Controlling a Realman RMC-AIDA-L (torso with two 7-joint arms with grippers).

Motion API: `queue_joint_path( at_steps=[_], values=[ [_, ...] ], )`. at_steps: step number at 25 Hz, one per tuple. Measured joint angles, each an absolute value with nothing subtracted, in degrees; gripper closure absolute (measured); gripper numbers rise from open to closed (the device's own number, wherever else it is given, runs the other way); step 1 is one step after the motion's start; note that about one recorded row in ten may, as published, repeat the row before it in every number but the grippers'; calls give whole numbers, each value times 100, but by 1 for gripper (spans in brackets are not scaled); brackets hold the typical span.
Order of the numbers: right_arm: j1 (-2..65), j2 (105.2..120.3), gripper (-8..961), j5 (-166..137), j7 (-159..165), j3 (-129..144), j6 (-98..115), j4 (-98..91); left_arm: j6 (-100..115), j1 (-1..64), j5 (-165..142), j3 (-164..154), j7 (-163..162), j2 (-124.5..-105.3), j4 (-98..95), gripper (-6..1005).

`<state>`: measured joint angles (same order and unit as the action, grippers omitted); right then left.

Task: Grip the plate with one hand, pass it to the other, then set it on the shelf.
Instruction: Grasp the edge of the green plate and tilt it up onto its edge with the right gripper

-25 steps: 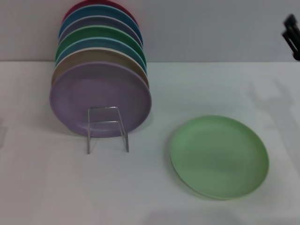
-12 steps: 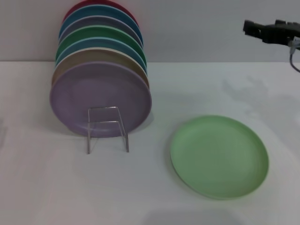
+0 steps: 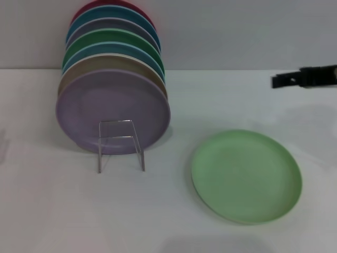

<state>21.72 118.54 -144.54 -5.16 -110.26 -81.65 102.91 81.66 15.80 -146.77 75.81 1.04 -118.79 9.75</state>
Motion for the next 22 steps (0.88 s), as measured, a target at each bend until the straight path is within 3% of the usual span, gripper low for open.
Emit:
queue_joint_path(
  at_steps=[22],
  values=[
    [2550,11873,137,-15270,-919,-11215,-8449,8348,8034,1635,-14668,7594,96,-11856,985,237]
  ],
)
